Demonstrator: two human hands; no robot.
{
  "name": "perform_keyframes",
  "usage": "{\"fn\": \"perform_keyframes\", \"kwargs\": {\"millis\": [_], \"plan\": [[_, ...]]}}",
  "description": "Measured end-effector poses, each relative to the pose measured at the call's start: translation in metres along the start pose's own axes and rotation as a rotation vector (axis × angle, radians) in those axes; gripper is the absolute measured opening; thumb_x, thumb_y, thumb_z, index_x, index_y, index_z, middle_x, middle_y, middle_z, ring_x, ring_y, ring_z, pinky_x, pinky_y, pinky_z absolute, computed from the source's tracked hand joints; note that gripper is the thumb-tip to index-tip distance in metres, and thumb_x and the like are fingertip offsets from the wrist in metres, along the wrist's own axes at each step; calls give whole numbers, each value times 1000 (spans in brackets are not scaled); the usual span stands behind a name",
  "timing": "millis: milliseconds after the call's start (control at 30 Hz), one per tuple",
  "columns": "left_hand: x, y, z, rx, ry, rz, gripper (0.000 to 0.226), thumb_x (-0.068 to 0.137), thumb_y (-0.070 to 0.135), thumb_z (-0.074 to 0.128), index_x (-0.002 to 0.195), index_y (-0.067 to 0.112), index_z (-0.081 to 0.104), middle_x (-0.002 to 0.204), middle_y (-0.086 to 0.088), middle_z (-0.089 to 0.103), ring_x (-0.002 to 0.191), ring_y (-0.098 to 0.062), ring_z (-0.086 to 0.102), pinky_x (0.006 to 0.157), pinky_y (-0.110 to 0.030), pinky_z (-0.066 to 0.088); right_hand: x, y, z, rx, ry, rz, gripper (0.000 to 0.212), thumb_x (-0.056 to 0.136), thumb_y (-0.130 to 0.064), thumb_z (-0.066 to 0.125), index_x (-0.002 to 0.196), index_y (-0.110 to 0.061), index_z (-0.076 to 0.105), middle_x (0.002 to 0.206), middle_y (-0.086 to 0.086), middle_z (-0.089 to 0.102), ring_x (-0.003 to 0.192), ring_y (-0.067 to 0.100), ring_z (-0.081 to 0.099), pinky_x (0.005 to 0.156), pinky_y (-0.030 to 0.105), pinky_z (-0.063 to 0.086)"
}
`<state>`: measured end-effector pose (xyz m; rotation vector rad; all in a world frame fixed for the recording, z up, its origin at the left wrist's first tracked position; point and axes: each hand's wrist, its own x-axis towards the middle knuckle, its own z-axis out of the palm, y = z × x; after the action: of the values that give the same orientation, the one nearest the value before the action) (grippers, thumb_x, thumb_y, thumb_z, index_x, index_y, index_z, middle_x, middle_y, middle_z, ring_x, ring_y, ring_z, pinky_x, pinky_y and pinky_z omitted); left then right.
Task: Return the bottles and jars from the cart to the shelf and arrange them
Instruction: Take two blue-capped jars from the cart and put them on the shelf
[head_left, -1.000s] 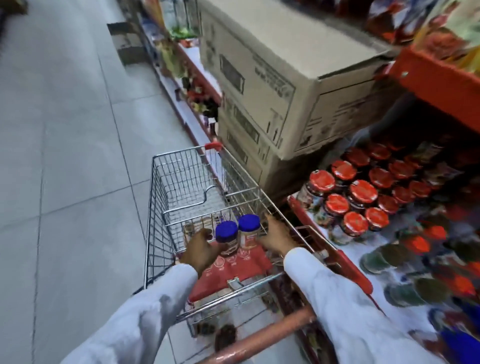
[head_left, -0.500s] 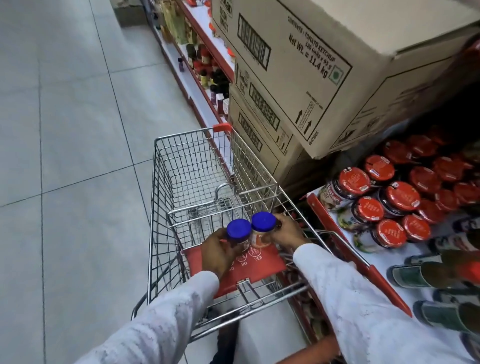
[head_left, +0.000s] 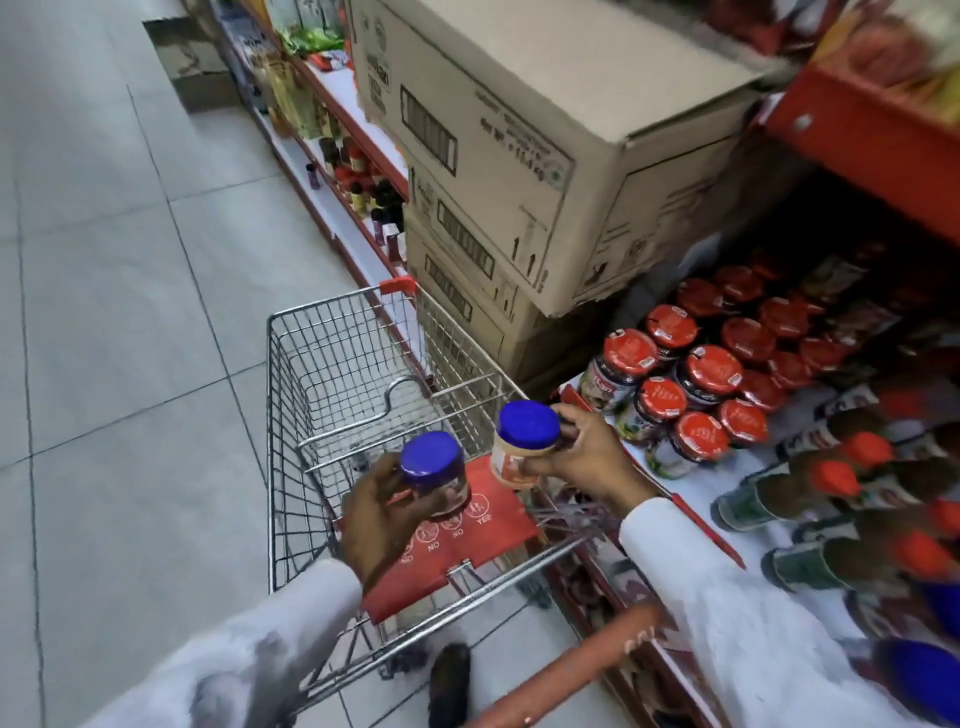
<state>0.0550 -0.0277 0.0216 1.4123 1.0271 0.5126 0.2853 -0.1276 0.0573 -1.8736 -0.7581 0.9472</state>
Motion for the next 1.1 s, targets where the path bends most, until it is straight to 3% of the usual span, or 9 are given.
{"fn": "perform_keyframes", "kwargs": {"millis": [100,267,367,633,700,800,867,1000,1100], "plan": [[-21,38,-3,-32,-17,116,65,58,6,89,118,14,66,105,2,77,98,-10,73,71,-16,57,-48,-23,-30,71,58,-89,65,52,-1,92,110,-13,67,102,1,77,96,13,72,80,28,58],[-73,93,20,-12,-158,295,69,45,6,93,110,11,70,102,0,79,98,-16,73,84,-28,57,-144,-34,-79,144,196,-183,56,52,8,89,102,-10,69,91,-4,78,82,8,71,70,22,56],[-117,117,54,-16,-241,376,69,43,7,92,107,17,70,101,7,78,95,-10,72,82,-18,57,-212,-27,-112,171,276,-226,56,52,9,89,102,-8,69,95,2,78,82,13,71,75,32,59],[-217,130,169,70,-511,472,67,52,15,94,113,13,68,106,0,78,101,-17,73,87,-28,58,-381,33,-185,165,605,-224,59,50,-1,92,102,-18,70,96,-3,78,92,19,73,81,45,60],[-244,128,201,134,-592,483,52,60,21,90,106,12,68,101,5,77,92,-11,73,79,-21,59,-416,59,-199,179,702,-187,56,50,-1,92,98,-20,71,94,-4,79,92,20,73,82,49,58],[-276,122,242,216,-698,503,30,74,9,80,101,13,67,99,5,76,89,-11,72,77,-21,58,-456,99,-213,197,845,-125,58,44,-10,91,98,-18,70,94,-2,78,90,18,74,82,51,58],[-282,111,270,280,-743,498,32,76,6,78,104,16,67,97,4,76,91,-11,71,78,-20,58,-476,124,-220,203,958,-84,58,45,-9,90,99,-17,69,92,-2,78,86,16,74,80,48,59],[-286,89,328,339,-741,512,48,72,-6,75,113,17,63,113,-6,72,102,-14,70,90,-37,58,-492,158,-224,201,1125,-28,59,45,-15,90,100,-16,68,89,0,78,83,19,73,72,36,59],[-287,75,367,274,-749,446,53,69,-22,71,112,7,62,110,-9,73,91,1,70,90,-28,57,-491,173,-224,180,1187,-4,52,52,-8,91,95,-25,67,90,-1,76,79,15,70,66,21,54]]}}
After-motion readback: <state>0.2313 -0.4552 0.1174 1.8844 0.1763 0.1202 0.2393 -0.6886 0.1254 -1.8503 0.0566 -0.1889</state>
